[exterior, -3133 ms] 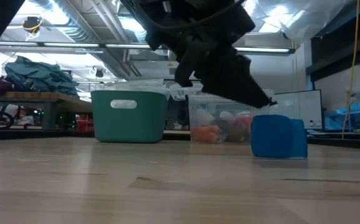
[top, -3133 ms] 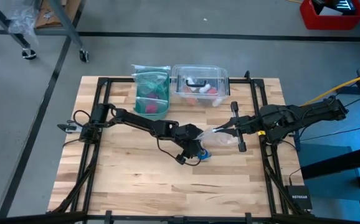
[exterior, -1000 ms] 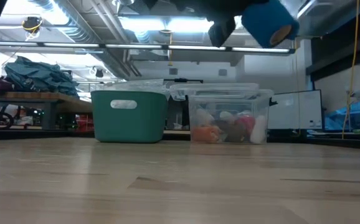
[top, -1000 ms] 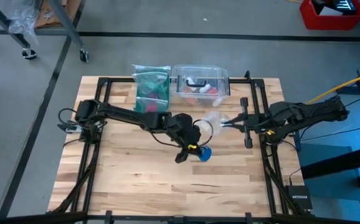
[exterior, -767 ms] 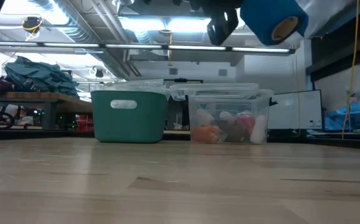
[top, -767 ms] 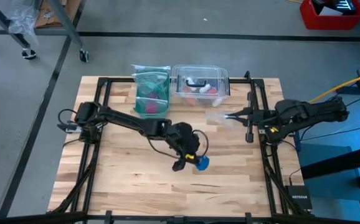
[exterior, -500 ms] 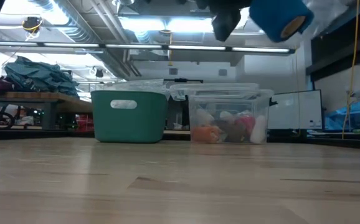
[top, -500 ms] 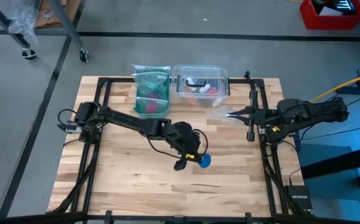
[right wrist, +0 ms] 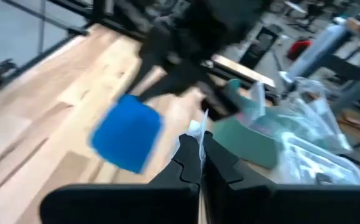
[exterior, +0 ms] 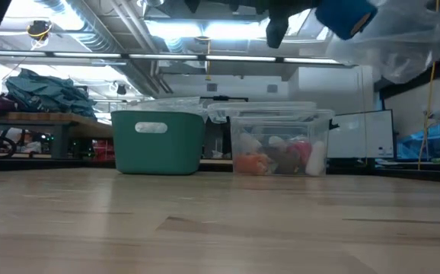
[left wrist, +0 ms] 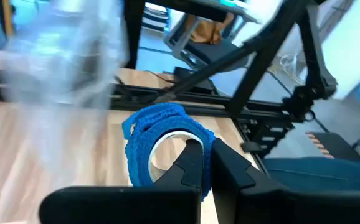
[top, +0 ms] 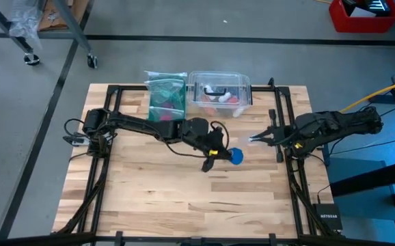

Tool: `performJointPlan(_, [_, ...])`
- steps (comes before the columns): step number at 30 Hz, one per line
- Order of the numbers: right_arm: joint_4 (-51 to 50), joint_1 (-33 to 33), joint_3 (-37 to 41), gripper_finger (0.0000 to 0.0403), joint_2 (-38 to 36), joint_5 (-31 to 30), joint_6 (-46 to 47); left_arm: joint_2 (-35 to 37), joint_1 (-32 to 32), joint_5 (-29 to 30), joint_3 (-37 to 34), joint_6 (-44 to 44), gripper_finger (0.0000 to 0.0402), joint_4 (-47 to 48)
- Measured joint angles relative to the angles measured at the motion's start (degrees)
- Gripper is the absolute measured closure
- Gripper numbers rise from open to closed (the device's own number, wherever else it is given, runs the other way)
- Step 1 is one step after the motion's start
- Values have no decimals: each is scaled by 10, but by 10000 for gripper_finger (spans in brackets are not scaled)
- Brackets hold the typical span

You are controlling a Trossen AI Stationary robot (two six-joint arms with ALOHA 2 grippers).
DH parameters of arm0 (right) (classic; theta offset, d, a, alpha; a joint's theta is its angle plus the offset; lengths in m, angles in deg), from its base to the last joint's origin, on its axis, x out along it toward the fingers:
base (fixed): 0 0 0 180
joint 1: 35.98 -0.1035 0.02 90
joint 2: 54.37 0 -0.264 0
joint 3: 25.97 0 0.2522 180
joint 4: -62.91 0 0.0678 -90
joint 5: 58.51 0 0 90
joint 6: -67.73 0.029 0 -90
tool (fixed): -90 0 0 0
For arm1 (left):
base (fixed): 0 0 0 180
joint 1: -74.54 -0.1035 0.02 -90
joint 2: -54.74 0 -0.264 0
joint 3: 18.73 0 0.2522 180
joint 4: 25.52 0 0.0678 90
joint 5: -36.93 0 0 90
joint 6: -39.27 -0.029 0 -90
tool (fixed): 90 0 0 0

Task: Roll bandage
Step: Put the blue bandage into the transparent zip bag

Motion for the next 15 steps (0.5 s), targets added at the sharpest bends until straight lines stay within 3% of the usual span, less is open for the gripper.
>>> performJointPlan(15, [-94,0,0,402,0,15,56,7,-13,-17,1,55,399,1])
